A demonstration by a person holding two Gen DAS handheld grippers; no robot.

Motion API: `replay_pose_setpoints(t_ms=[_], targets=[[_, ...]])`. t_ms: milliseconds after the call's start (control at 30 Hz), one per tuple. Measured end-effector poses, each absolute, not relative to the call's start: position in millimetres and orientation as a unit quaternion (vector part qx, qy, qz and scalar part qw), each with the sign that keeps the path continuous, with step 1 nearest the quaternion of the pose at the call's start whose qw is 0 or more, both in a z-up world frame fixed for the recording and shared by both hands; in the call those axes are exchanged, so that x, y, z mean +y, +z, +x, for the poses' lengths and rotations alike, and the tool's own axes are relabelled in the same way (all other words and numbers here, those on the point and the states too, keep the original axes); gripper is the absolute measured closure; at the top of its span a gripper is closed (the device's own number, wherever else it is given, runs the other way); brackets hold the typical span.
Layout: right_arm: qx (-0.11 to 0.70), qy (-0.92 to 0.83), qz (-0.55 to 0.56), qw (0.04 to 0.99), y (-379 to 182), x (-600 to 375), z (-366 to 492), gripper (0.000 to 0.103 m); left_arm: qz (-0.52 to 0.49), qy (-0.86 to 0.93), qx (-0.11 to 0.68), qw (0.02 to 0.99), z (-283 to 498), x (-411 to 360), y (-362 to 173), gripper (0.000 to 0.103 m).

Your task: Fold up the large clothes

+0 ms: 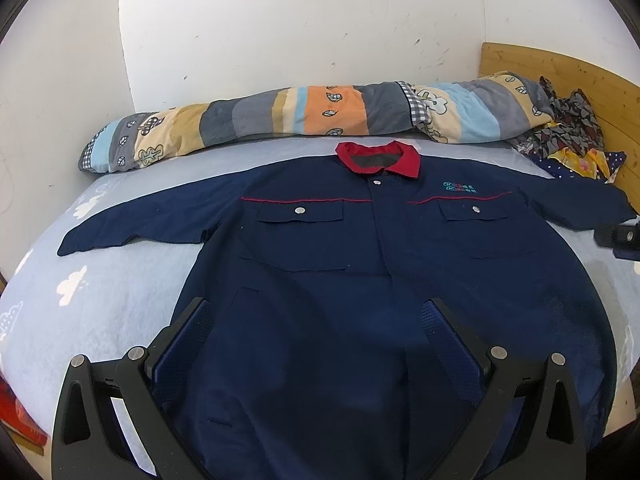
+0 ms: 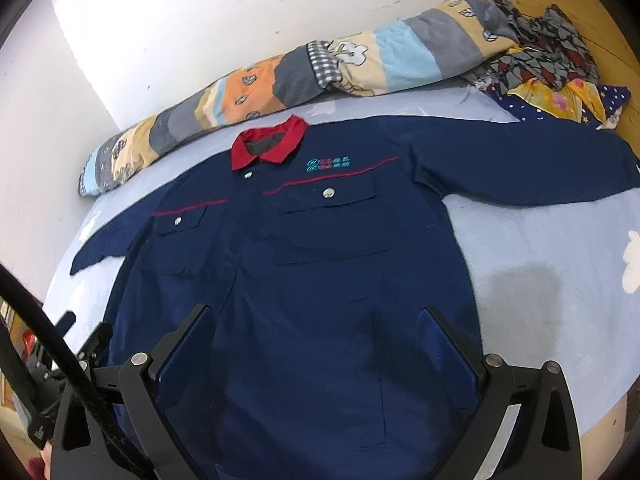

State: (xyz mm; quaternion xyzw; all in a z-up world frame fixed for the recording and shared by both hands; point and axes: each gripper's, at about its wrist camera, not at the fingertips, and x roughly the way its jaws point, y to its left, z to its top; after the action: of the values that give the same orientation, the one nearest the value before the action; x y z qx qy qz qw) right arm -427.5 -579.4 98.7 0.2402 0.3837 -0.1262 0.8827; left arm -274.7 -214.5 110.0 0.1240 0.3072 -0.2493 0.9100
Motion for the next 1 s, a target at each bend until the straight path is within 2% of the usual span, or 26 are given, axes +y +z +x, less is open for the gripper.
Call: replay_pose_setpoints(t_ms=[333,700,800,1000], targets=[[0.308,-0.190,0.335,0.870,115.6,-678.9,-480.9,0.000,0.133,-0.251,0.311,0.907,-274.5,-217.9,104.3,0.000],[0.244,-0.294,0.435,0.815,66.6,-863.6,-575.1,0.001,0.157,-0.274,0.323,0.892,-279.1,-255.0,91.7,0.000],[0.209,-0.315,0.462,0.802,60.0,-917.0,-593.4,0.006,0.168,-0.289,0.327,0.884,-283.6,-270.7,86.7,0.000],[0.181,-0.322,0.508,0.778,32.0,-992.3,-599.0,0.026,0.191,-0.312,0.323,0.873,-292.4,-296.5,81.1,0.000]])
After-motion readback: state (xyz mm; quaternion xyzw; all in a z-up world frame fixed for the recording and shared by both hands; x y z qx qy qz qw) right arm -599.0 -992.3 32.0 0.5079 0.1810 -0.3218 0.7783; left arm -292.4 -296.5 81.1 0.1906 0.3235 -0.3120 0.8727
